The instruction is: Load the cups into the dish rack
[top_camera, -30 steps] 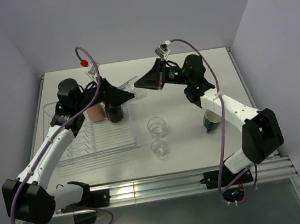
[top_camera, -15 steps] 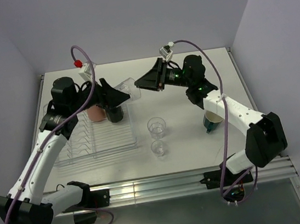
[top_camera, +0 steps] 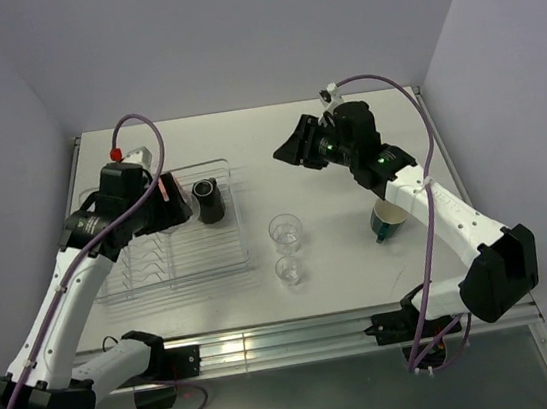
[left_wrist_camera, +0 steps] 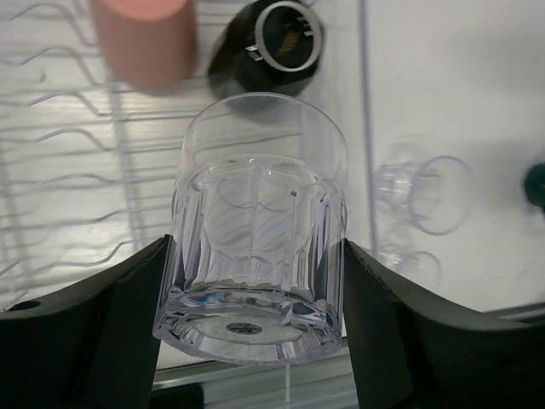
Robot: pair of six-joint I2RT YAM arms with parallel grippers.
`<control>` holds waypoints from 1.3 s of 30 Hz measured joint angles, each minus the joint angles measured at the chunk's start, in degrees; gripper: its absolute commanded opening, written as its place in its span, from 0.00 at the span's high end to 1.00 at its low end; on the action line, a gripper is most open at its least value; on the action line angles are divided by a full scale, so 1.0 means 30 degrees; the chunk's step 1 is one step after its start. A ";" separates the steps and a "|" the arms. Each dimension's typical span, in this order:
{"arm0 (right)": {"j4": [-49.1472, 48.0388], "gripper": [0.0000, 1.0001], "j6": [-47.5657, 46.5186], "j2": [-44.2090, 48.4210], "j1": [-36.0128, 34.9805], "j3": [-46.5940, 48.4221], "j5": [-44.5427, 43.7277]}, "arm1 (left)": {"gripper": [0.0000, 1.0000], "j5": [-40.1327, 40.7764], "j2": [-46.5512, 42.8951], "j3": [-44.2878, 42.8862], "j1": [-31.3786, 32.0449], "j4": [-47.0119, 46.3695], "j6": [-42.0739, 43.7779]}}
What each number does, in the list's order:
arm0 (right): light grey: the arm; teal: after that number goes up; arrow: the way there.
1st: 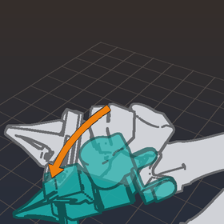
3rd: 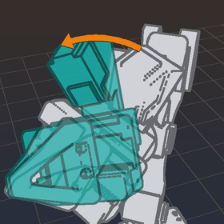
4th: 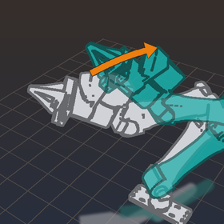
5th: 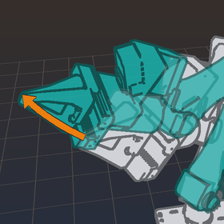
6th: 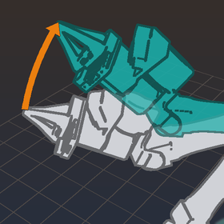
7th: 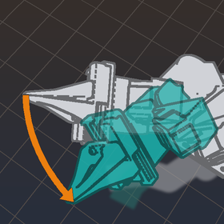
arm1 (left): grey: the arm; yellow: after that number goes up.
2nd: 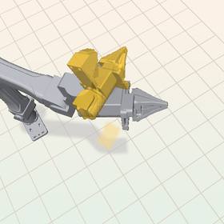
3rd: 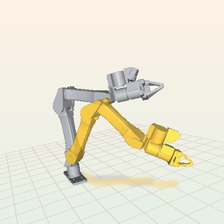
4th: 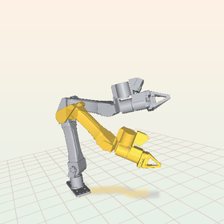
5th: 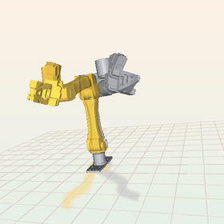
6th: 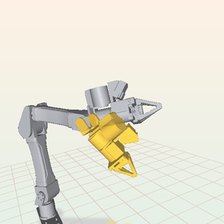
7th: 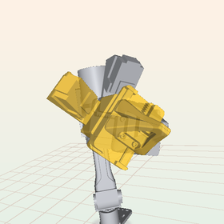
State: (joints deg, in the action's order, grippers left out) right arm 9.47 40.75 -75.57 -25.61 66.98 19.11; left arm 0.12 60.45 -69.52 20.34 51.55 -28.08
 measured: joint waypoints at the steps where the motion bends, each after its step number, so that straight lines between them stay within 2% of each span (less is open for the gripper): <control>1: 0.0321 0.48 -0.0270 0.0000 0.0000 0.0000 -0.0277 | 1.00 0.0415 0.0204 0.0007 0.0000 0.0284 0.0000; 7: 0.1785 0.48 -0.1566 0.0000 0.0000 0.0000 -0.1596 | 1.00 0.2812 0.1676 0.0321 0.0000 0.1406 0.0095; 19: 0.2754 0.48 -0.2710 -0.0175 0.0000 0.0007 -0.2098 | 0.99 0.3876 0.4699 0.0597 0.0000 0.1406 0.0750; 39: 0.2856 0.48 -0.3126 -0.0699 0.0000 0.0000 -0.2076 | 0.81 0.4670 0.8473 0.0597 0.0000 0.0182 0.0860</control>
State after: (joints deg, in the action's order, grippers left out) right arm 18.04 31.38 -77.67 -25.61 66.98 12.88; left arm 14.13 85.86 -67.72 20.34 52.10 -25.50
